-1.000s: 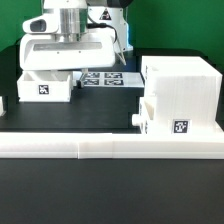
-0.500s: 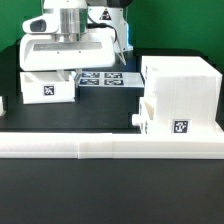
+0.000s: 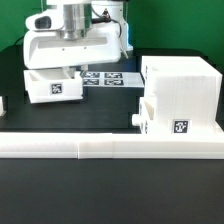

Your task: Assemble drawer

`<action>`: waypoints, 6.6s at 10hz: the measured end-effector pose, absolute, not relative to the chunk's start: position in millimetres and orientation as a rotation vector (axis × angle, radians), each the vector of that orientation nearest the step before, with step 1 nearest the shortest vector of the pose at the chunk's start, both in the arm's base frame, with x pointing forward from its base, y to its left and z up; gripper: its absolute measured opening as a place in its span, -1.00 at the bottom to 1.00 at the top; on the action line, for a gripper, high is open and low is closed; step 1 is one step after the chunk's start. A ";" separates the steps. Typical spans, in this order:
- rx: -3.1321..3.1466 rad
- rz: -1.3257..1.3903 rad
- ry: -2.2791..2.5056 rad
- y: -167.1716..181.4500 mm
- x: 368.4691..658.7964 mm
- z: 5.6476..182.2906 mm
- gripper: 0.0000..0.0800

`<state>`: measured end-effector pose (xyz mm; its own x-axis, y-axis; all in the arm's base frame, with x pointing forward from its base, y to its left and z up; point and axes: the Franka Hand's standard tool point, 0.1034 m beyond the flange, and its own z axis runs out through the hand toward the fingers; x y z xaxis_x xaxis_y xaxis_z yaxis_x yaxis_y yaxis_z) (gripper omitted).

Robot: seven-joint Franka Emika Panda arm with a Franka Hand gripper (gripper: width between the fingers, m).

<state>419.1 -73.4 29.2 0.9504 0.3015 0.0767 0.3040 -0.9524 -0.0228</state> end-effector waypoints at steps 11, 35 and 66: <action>-2.803 -0.083 -1.272 -51.6 496.6 53.6 -0.89; -2.264 -0.052 -2.121 -14.9 546.4 50.0 -0.89; -2.246 -0.037 -2.139 -3.0 548.7 56.2 -0.89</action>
Offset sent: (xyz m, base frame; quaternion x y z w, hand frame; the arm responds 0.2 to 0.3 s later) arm 0.0634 0.0224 0.0147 0.0468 -0.0174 -0.0797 0.9956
